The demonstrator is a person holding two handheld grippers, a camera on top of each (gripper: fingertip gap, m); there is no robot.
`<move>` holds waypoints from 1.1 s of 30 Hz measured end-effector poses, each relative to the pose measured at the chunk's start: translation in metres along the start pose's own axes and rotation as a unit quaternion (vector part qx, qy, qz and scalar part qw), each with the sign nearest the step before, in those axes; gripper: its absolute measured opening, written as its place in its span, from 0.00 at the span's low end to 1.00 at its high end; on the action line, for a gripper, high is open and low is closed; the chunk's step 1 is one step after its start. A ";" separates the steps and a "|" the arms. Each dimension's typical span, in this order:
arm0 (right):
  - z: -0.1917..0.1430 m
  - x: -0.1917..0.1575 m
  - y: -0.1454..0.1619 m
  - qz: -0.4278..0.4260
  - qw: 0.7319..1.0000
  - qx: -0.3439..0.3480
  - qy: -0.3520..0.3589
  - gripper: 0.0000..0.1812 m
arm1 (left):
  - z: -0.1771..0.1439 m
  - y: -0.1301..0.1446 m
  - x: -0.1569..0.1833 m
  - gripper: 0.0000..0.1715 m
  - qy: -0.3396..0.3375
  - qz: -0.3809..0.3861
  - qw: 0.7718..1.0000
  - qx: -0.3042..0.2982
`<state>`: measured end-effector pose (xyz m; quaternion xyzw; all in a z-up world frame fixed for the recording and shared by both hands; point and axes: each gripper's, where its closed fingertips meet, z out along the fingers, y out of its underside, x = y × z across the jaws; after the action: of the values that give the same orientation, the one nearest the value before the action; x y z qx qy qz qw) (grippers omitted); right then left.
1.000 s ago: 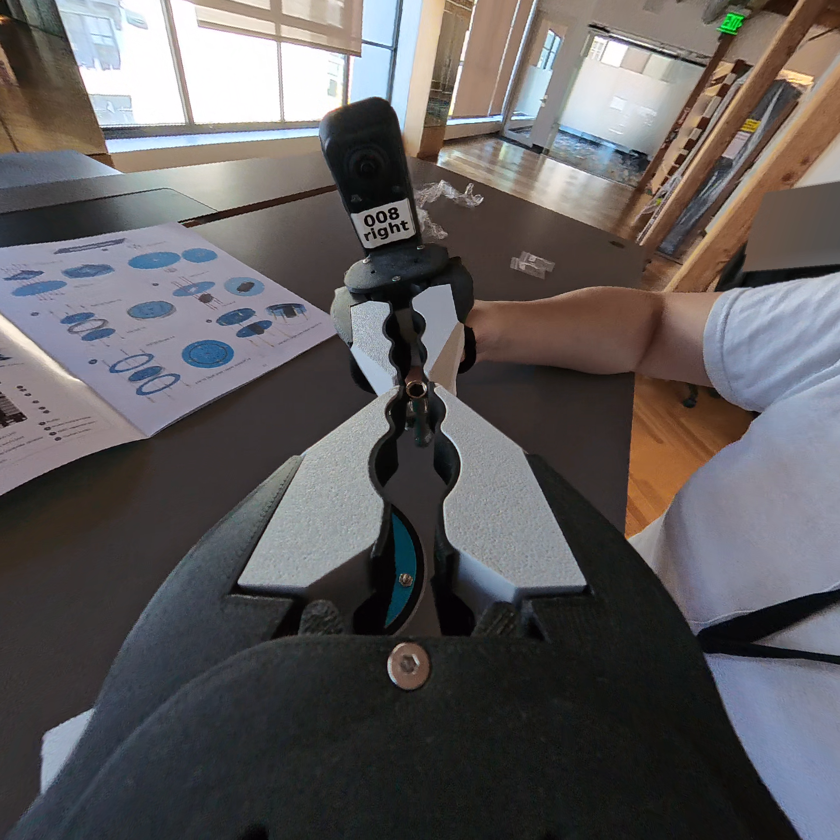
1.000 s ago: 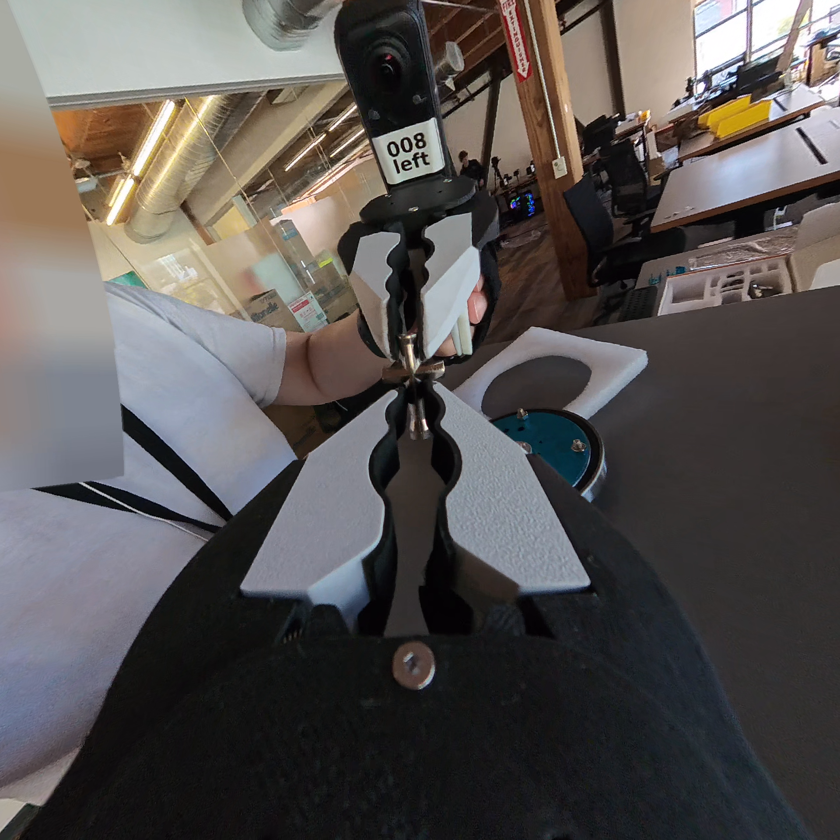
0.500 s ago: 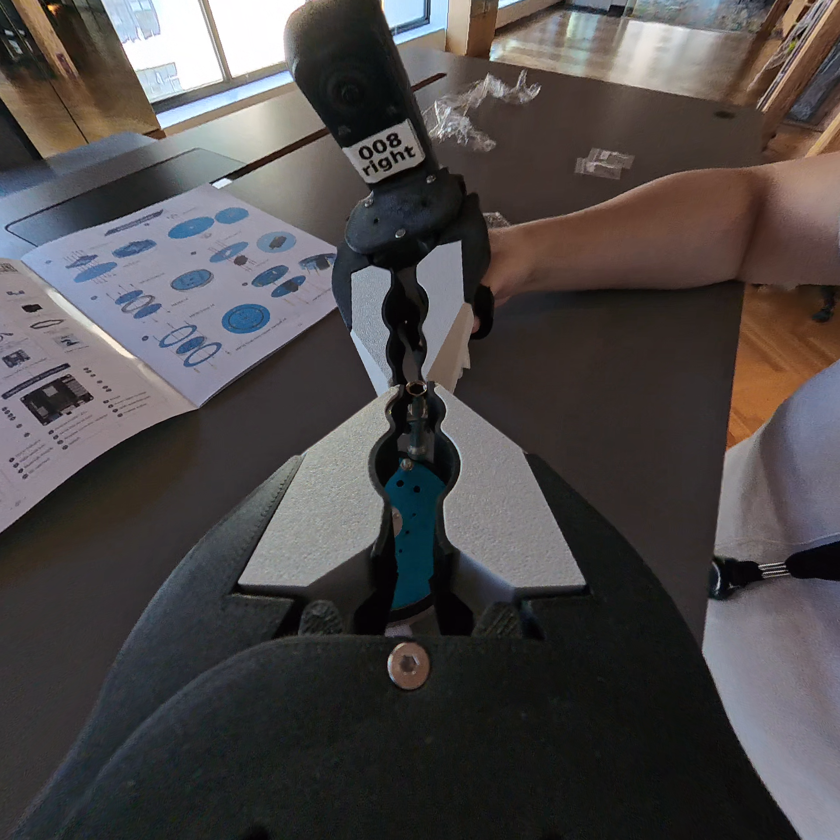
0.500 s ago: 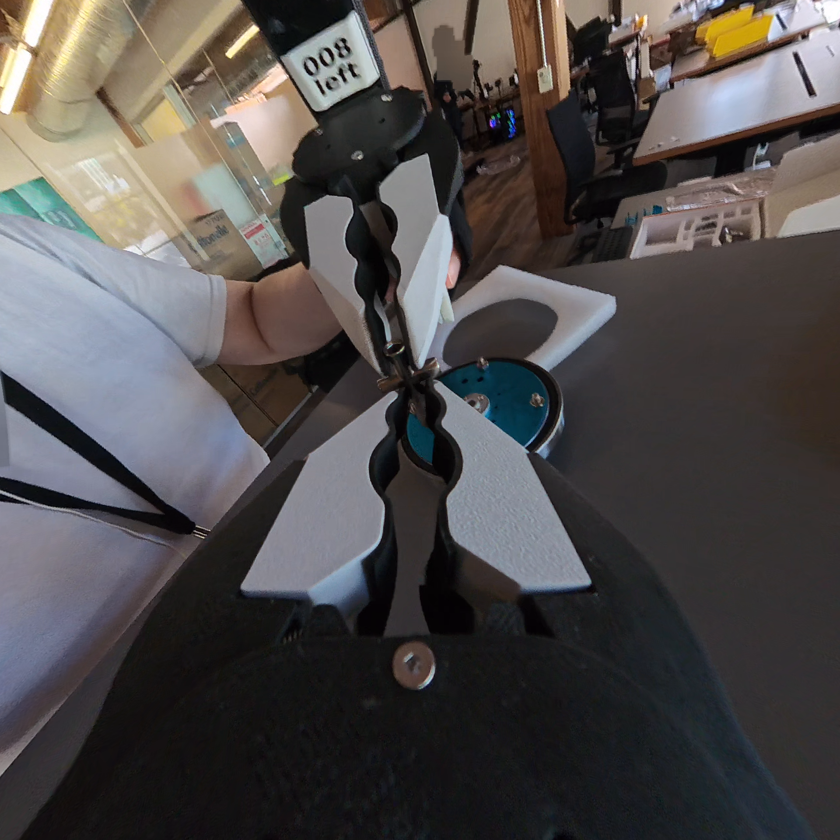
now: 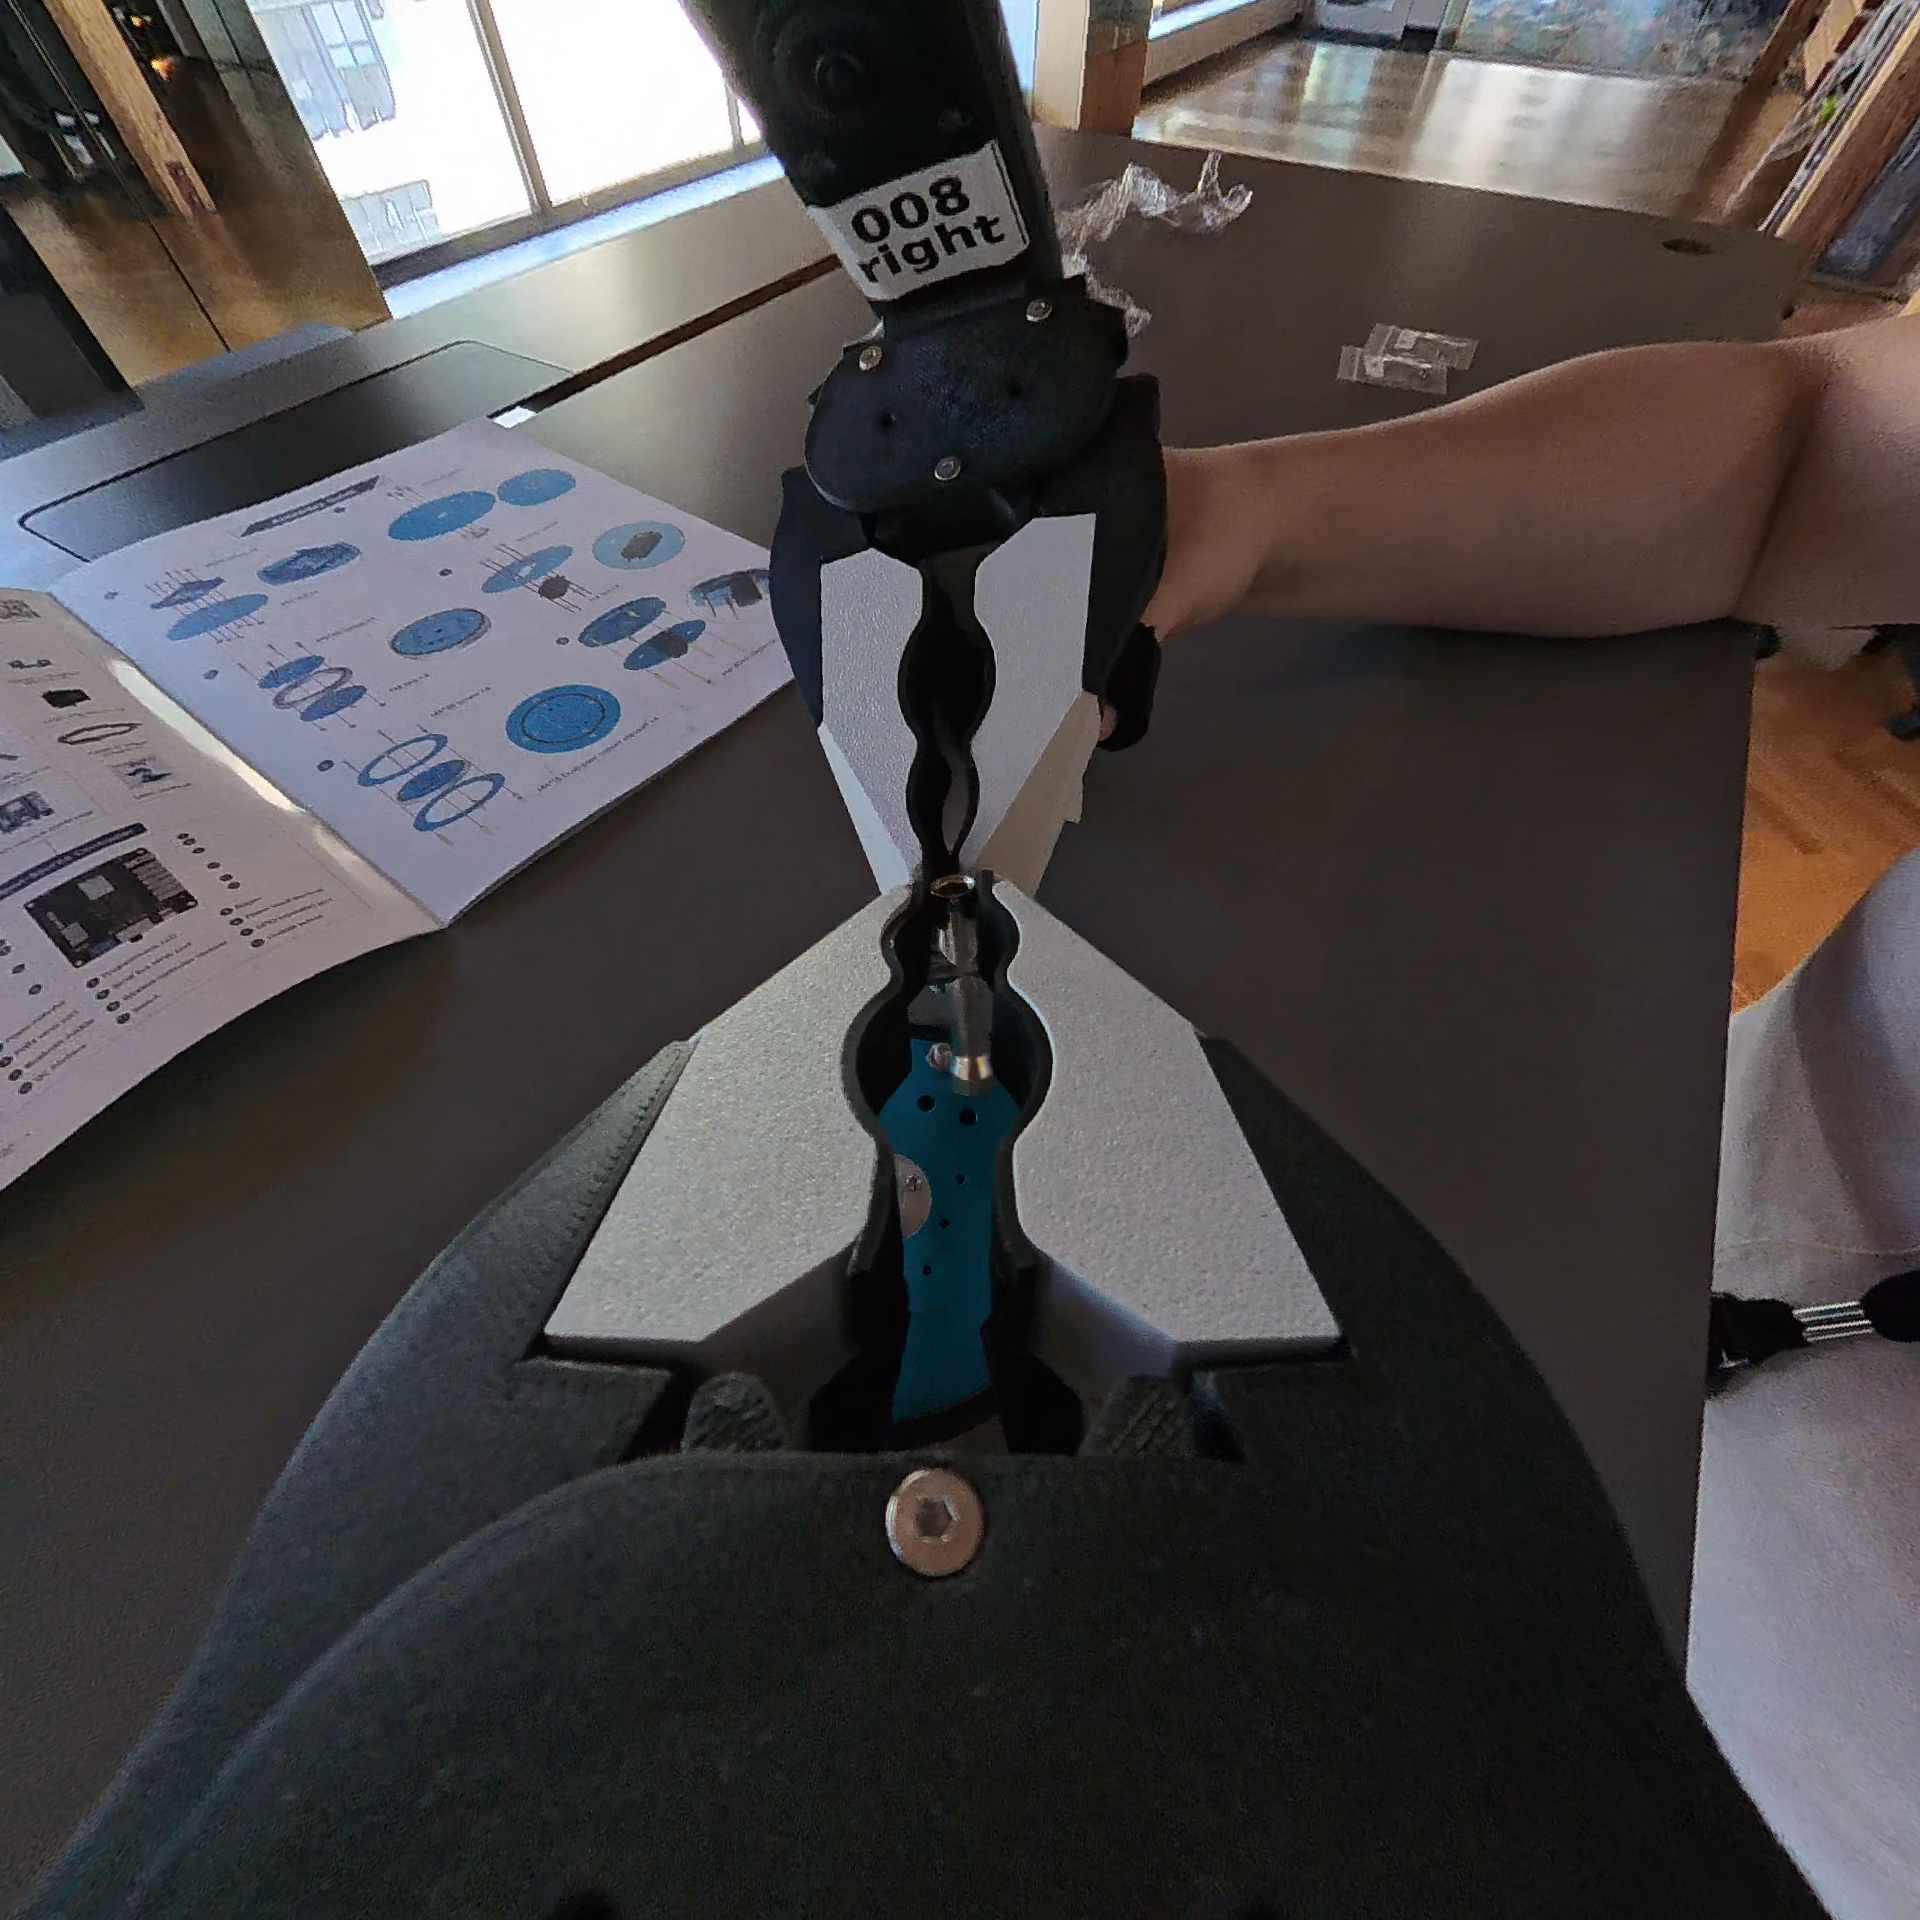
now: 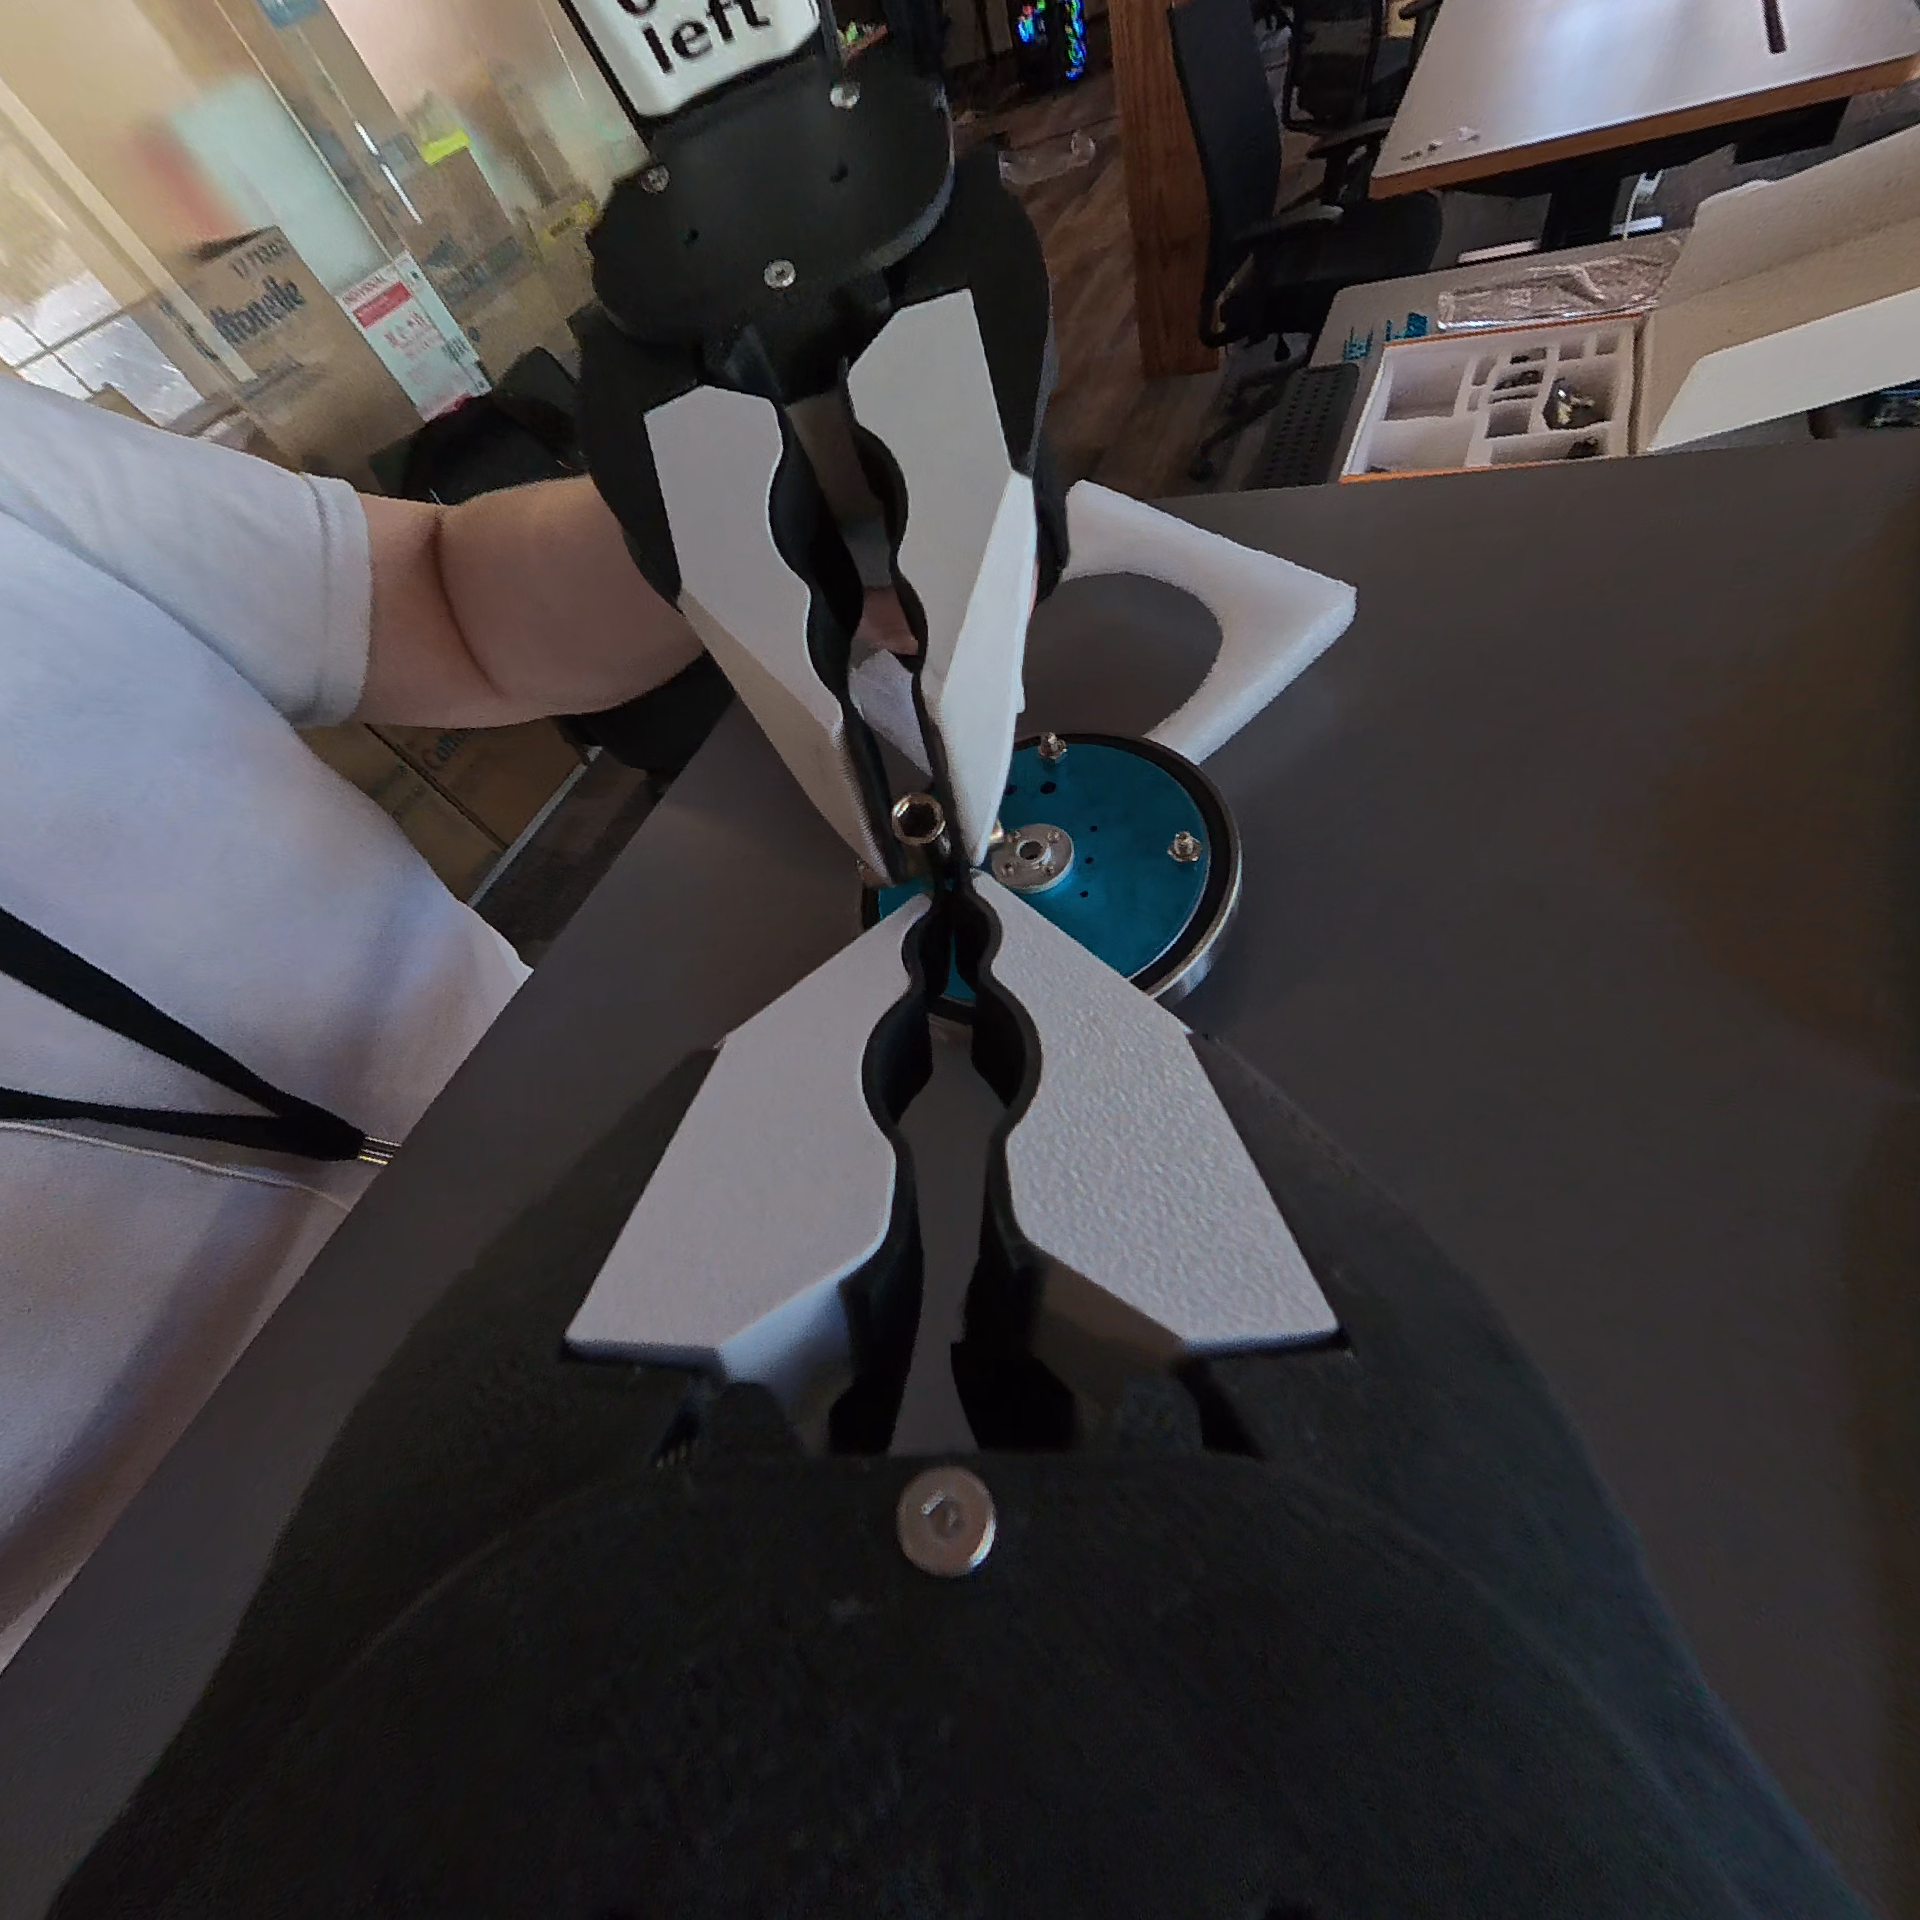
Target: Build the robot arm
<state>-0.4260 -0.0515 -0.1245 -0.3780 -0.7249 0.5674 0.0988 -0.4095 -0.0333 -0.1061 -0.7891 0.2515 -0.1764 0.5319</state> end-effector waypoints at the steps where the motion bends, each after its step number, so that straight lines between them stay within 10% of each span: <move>1: -0.001 0.000 -0.001 0.003 1.000 0.004 -0.002 0.00 | 0.000 -0.001 0.000 0.04 -0.001 0.004 1.000 0.007; 7: -0.010 0.005 -0.005 0.004 1.000 0.011 0.022 0.16 | -0.001 -0.009 -0.008 0.04 -0.024 -0.001 0.999 0.034; 33: 0.003 0.011 0.017 -0.020 0.997 -0.053 0.058 0.04 | 0.005 0.008 -0.006 0.04 -0.021 -0.023 0.999 0.015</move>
<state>-0.4280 -0.0455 -0.1434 -0.4008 -0.7543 0.5030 0.1318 -0.4130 -0.0285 -0.1152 -0.7903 0.2197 -0.1754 0.5444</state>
